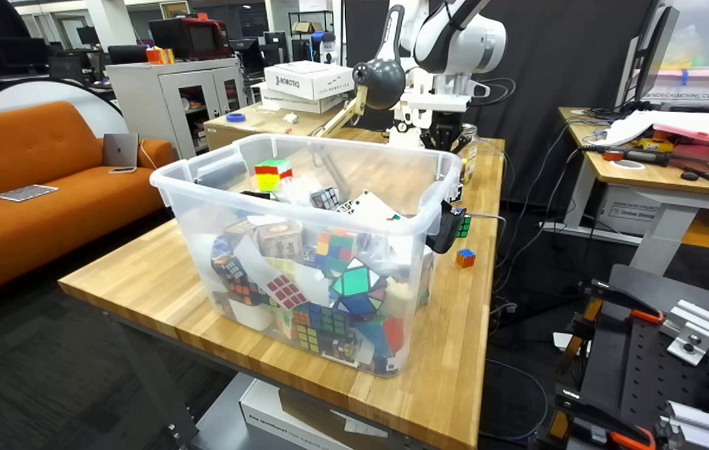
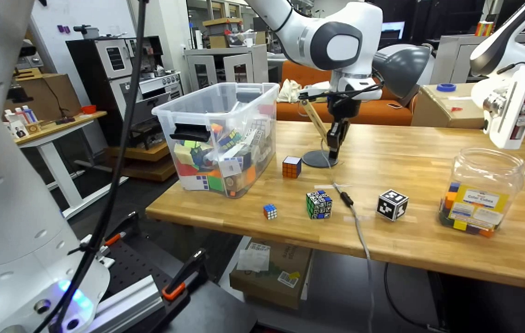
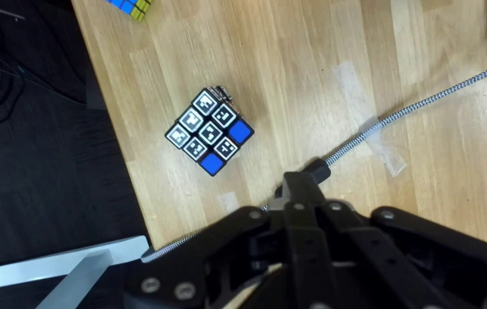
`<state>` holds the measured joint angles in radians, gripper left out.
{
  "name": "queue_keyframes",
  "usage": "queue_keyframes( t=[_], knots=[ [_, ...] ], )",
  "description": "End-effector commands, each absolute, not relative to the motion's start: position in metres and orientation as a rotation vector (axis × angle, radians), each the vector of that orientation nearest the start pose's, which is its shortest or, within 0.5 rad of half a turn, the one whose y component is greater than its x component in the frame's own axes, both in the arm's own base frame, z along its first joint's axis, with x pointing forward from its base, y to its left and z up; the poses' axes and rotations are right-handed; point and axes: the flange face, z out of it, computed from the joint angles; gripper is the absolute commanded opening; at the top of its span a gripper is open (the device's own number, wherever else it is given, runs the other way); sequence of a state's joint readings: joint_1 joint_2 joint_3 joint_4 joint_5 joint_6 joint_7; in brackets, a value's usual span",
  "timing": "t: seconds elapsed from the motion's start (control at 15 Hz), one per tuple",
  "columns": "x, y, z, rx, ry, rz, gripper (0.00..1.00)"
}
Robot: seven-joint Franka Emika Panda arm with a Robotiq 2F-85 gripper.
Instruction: Turn on the grey lamp, place the Rubik's cube on the right inside the container on the left
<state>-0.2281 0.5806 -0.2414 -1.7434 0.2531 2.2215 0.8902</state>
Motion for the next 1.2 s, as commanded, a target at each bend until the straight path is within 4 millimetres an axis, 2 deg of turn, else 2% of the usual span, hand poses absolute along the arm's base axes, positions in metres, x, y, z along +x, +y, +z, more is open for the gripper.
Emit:
queue_keyframes(
  t=[0.0,0.2,0.27,0.33,0.4,0.47,0.53,0.73,1.0,1.13],
  knots=[
    [0.572,-0.273,0.26,-2.156,2.162,0.118,0.0],
    [0.561,-0.271,0.249,-2.084,2.223,0.203,0.0],
    [0.56,-0.271,0.242,-2.078,2.245,0.202,0.14],
    [0.558,-0.27,0.236,-2.077,2.255,0.212,0.19],
    [0.555,-0.269,0.229,-2.082,2.261,0.239,0.19],
    [0.553,-0.268,0.224,-2.091,2.261,0.251,0.39],
    [0.552,-0.267,0.221,-2.088,2.267,0.261,0.47],
    [0.551,-0.27,0.209,-2.086,2.309,0.254,0.67],
    [0.555,-0.277,0.186,-1.993,2.425,0.299,0.95],
    [0.558,-0.279,0.171,-1.933,2.467,0.374,1.0]
  ],
)
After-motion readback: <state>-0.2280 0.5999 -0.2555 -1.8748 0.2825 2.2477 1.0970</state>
